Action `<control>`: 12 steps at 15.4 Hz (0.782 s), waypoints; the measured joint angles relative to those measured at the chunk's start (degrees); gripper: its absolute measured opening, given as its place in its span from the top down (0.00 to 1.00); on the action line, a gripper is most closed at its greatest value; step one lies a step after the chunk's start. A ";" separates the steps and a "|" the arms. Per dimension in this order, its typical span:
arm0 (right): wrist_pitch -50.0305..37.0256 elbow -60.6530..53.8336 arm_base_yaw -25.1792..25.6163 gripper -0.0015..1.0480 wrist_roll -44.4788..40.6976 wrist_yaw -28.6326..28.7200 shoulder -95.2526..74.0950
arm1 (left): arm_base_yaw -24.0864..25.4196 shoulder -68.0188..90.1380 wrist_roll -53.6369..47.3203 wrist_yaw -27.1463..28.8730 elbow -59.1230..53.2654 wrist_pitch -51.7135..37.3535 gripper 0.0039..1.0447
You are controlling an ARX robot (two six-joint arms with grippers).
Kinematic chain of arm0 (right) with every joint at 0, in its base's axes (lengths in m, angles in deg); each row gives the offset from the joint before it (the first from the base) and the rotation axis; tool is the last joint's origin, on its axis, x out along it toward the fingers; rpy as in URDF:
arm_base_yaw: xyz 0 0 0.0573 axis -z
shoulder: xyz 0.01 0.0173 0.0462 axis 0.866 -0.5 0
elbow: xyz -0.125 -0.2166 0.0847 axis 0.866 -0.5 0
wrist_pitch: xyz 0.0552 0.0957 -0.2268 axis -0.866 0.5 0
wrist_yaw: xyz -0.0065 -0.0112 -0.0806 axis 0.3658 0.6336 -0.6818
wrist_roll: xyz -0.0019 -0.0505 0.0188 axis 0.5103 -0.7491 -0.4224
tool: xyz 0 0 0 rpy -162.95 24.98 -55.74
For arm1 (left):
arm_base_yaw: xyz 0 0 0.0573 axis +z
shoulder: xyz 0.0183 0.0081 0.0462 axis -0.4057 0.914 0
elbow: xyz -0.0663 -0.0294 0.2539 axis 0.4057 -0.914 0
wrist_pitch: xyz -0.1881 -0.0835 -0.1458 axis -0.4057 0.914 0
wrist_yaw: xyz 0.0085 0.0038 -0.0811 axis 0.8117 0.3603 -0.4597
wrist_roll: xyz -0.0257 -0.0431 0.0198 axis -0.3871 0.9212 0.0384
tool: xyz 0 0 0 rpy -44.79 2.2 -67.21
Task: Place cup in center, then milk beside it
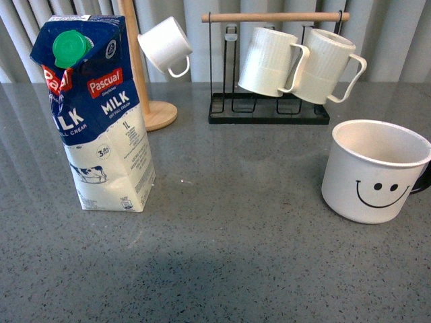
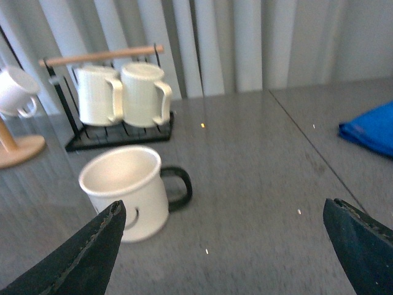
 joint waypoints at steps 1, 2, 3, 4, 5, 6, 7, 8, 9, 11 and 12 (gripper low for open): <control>-4.13 2.75 0.79 0.06 -0.02 2.05 -4.31 | 0.00 0.00 0.00 0.00 0.00 0.00 0.06; -8.48 6.36 1.44 0.06 -0.31 4.66 -10.56 | 0.00 0.00 0.00 0.02 0.00 -0.02 0.06; -12.28 10.21 1.51 0.06 -1.27 7.15 -17.73 | 0.00 0.00 0.00 0.00 0.00 -0.02 0.06; -13.99 14.23 1.95 0.06 -1.88 8.94 -24.20 | 0.00 0.00 0.00 0.00 0.00 0.00 0.06; -14.40 20.11 2.47 0.06 -3.30 11.13 -31.85 | 0.00 0.00 0.00 0.00 0.00 -0.02 0.06; -12.94 25.83 2.89 0.06 -4.66 13.29 -38.47 | 0.00 0.00 0.00 0.00 0.00 -0.02 0.06; -10.86 31.89 2.89 0.06 -6.32 14.29 -45.77 | 0.00 0.00 0.00 0.00 0.00 0.00 0.06; -7.08 37.40 2.82 0.06 -8.22 16.09 -52.30 | 0.00 0.00 0.00 0.00 0.00 0.00 0.06; -3.54 41.72 2.62 0.06 -9.51 17.03 -57.27 | 0.00 0.00 0.00 0.00 0.00 -0.02 0.06; 4.31 49.44 1.55 0.06 -12.85 17.16 -65.72 | 0.00 0.00 0.00 0.00 0.00 -0.02 0.06; 7.54 51.45 0.59 0.06 -14.62 17.75 -68.17 | 0.00 0.00 0.00 0.00 0.00 0.00 0.06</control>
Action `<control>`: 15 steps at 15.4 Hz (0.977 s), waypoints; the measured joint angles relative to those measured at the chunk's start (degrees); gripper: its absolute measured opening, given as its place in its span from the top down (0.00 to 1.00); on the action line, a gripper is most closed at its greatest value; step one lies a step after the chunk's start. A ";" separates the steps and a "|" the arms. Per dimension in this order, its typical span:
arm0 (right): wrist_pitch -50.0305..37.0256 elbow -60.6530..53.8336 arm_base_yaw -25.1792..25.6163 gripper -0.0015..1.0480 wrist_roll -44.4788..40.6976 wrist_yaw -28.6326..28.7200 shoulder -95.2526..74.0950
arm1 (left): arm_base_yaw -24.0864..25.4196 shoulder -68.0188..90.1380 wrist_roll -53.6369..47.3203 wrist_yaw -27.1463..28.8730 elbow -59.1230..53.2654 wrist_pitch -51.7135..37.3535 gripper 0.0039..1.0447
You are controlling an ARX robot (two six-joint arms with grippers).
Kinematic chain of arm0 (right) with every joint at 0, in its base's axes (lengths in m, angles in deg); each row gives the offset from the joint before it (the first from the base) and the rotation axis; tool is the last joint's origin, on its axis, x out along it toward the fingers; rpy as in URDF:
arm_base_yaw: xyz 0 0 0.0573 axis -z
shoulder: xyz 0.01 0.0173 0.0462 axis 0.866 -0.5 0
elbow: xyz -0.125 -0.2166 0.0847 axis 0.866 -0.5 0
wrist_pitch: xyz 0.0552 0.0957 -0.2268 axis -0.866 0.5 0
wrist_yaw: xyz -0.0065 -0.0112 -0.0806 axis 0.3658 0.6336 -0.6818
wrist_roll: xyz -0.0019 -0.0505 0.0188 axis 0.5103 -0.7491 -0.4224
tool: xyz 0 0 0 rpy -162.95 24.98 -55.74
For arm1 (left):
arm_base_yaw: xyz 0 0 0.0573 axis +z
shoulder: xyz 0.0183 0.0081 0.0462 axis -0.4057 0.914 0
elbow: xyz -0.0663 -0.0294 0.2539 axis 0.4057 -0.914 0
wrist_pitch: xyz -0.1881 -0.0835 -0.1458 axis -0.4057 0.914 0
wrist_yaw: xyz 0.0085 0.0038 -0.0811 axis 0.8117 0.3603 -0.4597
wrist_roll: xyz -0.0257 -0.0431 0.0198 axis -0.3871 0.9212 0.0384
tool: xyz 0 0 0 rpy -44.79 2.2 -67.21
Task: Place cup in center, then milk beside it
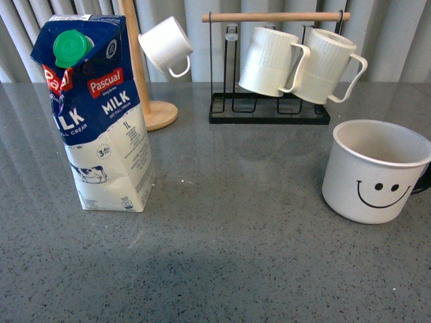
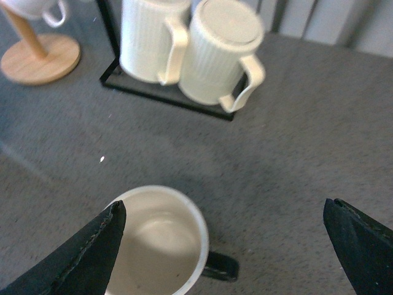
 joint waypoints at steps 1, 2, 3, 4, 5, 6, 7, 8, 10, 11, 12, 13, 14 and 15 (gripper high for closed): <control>3.67 1.62 -0.81 0.06 -1.97 1.66 -2.47 | 0.00 0.00 0.00 0.00 0.00 -0.02 0.06; 5.70 2.69 -1.22 0.06 -3.63 2.12 -4.57 | 0.00 0.00 0.00 0.00 0.00 -0.02 0.06; 7.28 3.78 -1.27 0.06 -5.31 2.54 -6.84 | 0.00 0.00 0.00 0.00 0.00 0.00 0.06; 7.98 4.70 -1.51 0.06 -6.78 2.62 -8.92 | 0.00 0.00 0.00 0.00 0.00 -0.02 0.06; 9.18 5.68 -1.55 0.06 -8.92 3.10 -11.37 | 0.00 0.00 0.00 0.00 0.00 0.00 0.06; 9.70 6.14 -1.57 0.06 -9.49 3.34 -11.96 | 0.00 0.00 0.00 0.00 0.00 -0.02 0.06; 10.23 6.86 -1.62 0.06 -10.14 3.72 -12.74 | 0.00 0.00 0.00 0.02 0.00 -0.02 0.06; 10.62 7.96 -1.88 0.06 -10.73 3.78 -13.97 | 0.00 0.00 0.00 0.00 0.00 -0.02 0.06; 11.67 9.60 -1.86 0.06 -12.31 4.55 -17.40 | 0.00 0.00 0.00 0.00 0.00 -0.02 0.06; 11.26 9.77 -1.66 0.06 -12.76 4.44 -18.64 | 0.00 0.00 0.00 0.00 0.00 -0.02 0.06; 11.08 9.79 -1.25 0.06 -13.20 4.42 -19.30 | 0.00 0.00 0.00 0.00 0.00 0.00 0.06; 11.06 9.81 -0.66 0.06 -13.62 4.44 -19.71 | 0.00 0.00 0.00 0.00 0.00 0.00 0.06; 11.10 9.81 -0.57 0.06 -13.86 4.52 -19.96 | 0.00 0.00 0.00 0.00 0.00 -0.02 0.06; 11.13 9.81 -0.31 0.06 -14.14 4.61 -20.00 | 0.00 0.00 0.00 0.00 0.00 -0.02 0.06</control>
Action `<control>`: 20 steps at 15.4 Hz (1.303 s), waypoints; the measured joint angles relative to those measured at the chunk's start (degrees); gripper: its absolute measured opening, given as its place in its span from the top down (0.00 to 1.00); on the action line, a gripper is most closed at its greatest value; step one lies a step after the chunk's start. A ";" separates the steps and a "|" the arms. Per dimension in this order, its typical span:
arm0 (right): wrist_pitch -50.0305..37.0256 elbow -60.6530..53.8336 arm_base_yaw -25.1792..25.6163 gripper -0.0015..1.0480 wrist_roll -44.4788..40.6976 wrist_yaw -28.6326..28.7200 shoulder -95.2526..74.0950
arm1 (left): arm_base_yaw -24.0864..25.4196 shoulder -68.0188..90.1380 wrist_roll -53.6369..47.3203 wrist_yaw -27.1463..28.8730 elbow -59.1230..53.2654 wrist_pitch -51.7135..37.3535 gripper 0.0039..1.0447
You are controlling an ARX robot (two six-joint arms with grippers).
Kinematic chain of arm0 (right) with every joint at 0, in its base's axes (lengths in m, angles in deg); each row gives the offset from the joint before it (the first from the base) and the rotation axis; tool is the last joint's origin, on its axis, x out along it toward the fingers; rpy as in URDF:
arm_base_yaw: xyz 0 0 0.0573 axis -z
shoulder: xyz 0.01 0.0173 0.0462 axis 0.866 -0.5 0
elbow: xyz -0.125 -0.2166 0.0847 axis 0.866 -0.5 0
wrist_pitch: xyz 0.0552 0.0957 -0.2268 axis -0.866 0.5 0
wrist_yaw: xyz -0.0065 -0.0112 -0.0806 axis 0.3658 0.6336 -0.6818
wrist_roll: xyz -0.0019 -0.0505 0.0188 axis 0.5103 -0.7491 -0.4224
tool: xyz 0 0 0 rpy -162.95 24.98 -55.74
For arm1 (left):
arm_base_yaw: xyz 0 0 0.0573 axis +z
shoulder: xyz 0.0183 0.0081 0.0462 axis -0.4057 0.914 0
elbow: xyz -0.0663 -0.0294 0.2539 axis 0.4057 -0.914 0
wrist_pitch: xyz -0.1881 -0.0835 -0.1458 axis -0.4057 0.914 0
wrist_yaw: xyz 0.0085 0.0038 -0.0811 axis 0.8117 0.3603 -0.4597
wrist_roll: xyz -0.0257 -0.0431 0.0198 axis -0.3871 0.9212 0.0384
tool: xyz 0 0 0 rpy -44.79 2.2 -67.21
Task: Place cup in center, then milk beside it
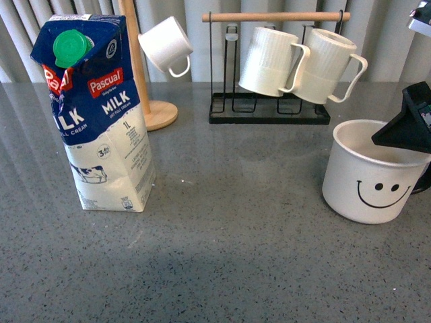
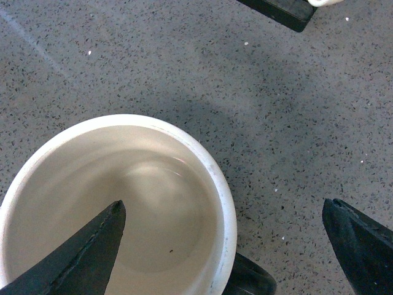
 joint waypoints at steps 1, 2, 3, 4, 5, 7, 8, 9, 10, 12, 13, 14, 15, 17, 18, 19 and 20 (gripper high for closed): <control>-0.04 -0.02 0.02 0.06 -0.22 0.15 0.00 | 0.00 0.00 0.00 0.00 0.00 0.00 0.06; -0.11 -0.13 0.04 0.12 -0.81 0.57 0.00 | 0.00 0.00 0.00 0.00 0.00 0.00 0.06; -0.48 -0.13 0.02 0.27 -0.96 0.92 -0.31 | 0.00 0.00 0.00 0.00 0.00 0.00 0.06; -0.61 -0.22 0.02 0.42 -1.14 1.05 -0.87 | 0.00 0.00 0.00 0.00 0.00 0.00 0.06; -0.63 -0.33 0.02 0.54 -1.18 1.05 -1.11 | 0.00 0.00 0.00 0.00 0.00 0.02 0.06; -1.33 -0.87 0.04 0.84 -1.38 1.03 -1.11 | 0.00 0.00 0.00 0.00 0.00 0.02 0.06; -1.38 -0.94 0.33 0.97 -1.27 1.62 -1.07 | 0.00 0.00 0.00 0.00 0.00 0.02 0.06; -1.42 -0.92 0.35 0.97 -1.09 1.75 -1.05 | 0.00 0.00 0.00 0.00 0.00 0.00 0.06; -1.22 -0.81 0.39 0.97 -0.66 1.84 -0.87 | 0.00 0.00 0.00 0.00 0.00 0.00 0.06; 0.70 -0.28 0.33 0.97 0.59 2.19 0.76 | 0.00 0.00 0.00 0.00 0.00 0.00 0.06; 1.33 0.28 -0.04 0.97 0.96 2.73 1.73 | 0.00 0.00 0.00 0.00 0.00 0.00 0.06; 1.66 1.81 -0.70 0.97 2.08 2.93 2.84 | 0.00 0.00 0.00 0.00 0.00 0.00 0.06; 1.53 3.80 -5.46 0.97 4.13 2.54 3.67 | 0.00 0.00 0.00 0.00 0.00 0.02 0.06; 1.20 3.80 -6.27 0.97 4.52 2.34 3.37 | 0.00 0.00 0.00 0.00 0.00 0.00 0.06; 0.92 3.80 -6.88 0.97 4.83 2.32 3.26 | 0.00 0.00 0.00 0.00 0.00 0.00 0.06; 0.57 3.80 -7.41 0.97 5.03 2.27 2.95 | 0.00 0.00 0.00 0.00 0.00 0.00 0.06; 0.11 3.80 -8.74 0.97 5.66 1.88 2.43 | 0.00 0.00 0.00 0.00 0.00 0.02 0.06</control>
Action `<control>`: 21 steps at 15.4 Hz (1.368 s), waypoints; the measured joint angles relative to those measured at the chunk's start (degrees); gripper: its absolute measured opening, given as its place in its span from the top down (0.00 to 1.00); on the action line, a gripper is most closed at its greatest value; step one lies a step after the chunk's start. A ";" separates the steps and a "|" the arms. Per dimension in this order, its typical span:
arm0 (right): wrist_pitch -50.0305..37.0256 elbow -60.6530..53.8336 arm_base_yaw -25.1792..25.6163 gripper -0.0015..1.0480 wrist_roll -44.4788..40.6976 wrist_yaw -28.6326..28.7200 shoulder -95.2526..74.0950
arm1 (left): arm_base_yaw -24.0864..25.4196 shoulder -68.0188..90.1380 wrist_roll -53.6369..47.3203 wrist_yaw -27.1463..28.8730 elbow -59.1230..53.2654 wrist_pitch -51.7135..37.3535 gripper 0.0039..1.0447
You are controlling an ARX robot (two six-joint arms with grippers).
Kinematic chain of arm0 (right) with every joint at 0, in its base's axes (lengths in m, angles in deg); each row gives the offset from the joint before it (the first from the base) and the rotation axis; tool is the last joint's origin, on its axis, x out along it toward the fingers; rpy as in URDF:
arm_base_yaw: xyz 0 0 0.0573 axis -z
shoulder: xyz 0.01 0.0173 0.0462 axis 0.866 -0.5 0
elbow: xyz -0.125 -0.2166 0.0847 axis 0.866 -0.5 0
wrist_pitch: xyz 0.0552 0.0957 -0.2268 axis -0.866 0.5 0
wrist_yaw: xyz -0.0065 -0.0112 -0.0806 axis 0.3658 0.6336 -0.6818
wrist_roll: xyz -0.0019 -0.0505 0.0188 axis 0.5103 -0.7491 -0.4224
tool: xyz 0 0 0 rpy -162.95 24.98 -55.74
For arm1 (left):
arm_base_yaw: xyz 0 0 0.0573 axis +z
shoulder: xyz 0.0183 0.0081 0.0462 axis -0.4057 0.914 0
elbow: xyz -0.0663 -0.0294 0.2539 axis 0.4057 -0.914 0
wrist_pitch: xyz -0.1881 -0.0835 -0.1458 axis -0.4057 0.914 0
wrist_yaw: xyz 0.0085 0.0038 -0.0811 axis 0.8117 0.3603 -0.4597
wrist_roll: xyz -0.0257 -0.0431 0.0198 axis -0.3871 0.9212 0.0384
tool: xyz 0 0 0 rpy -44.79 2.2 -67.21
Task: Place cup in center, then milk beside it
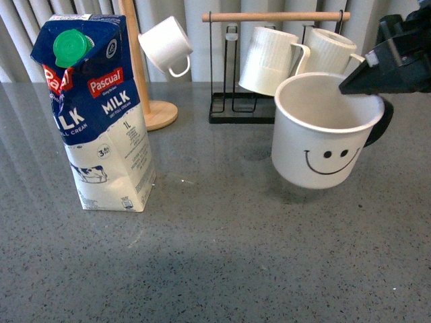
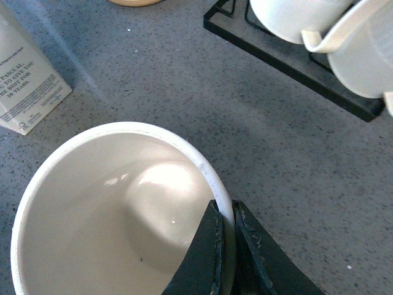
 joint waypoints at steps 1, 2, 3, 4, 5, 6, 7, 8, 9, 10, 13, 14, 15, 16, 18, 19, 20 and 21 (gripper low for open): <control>-0.63 0.00 -1.38 0.97 0.79 -0.44 -0.90 | 0.00 0.00 0.00 0.00 0.00 0.00 0.06; -1.03 0.00 -2.62 0.97 1.27 -1.05 -1.88 | 0.00 0.00 0.00 0.00 0.00 -0.02 0.06; -1.29 0.00 -3.52 0.97 1.99 -1.20 -2.97 | 0.00 0.00 0.00 0.00 0.00 0.00 0.06; -1.62 0.00 -4.22 0.97 2.45 -1.46 -3.67 | 0.00 0.00 0.00 -0.02 0.00 0.00 0.06; -1.99 0.00 -4.70 0.97 2.71 -1.64 -4.35 | 0.00 0.00 0.00 0.00 0.00 0.00 0.06; -2.12 0.00 -5.20 0.97 3.26 -1.66 -4.70 | 0.00 0.00 0.00 0.00 0.00 -0.02 0.06; -2.45 0.02 -5.40 0.97 3.72 -1.77 -5.11 | 0.00 0.00 0.00 0.00 0.00 0.00 0.06; -2.60 0.02 -5.70 0.97 4.15 -1.90 -5.55 | 0.00 0.00 0.00 0.00 0.00 -0.02 0.06; -2.80 0.02 -5.95 0.97 4.50 -2.03 -5.95 | 0.00 0.00 0.00 0.00 0.00 -0.02 0.06; -2.80 0.02 -6.03 0.97 4.59 -2.03 -6.14 | 0.00 0.00 0.00 0.00 0.00 0.00 0.06; -3.10 0.02 -5.97 0.97 4.59 -2.03 -6.16 | 0.00 0.00 0.00 0.00 0.00 -0.02 0.06; -3.08 0.02 -5.95 0.97 4.59 -2.05 -6.19 | 0.00 0.00 0.00 0.00 0.00 -0.02 0.06; -3.02 0.00 -5.95 0.97 4.59 -2.03 -6.19 | 0.00 0.00 0.00 0.00 0.00 -0.02 0.06; -3.02 0.00 -5.95 0.97 4.59 -2.05 -6.21 | 0.00 0.00 0.00 0.00 0.00 -0.02 0.06; -3.23 0.00 -5.97 0.97 4.59 -2.10 -6.56 | 0.00 0.00 0.00 0.00 0.00 -0.02 0.06; -3.28 0.00 -5.97 0.97 4.59 -2.12 -6.99 | 0.00 0.00 0.00 0.00 0.00 -0.02 0.06; -3.26 0.00 -5.99 0.97 4.57 -2.12 -7.06 | 0.00 0.00 0.00 0.00 0.00 -0.02 0.06; -3.28 0.00 -6.08 0.97 4.57 -2.12 -7.06 | 0.00 0.00 0.00 0.00 0.00 -0.02 0.06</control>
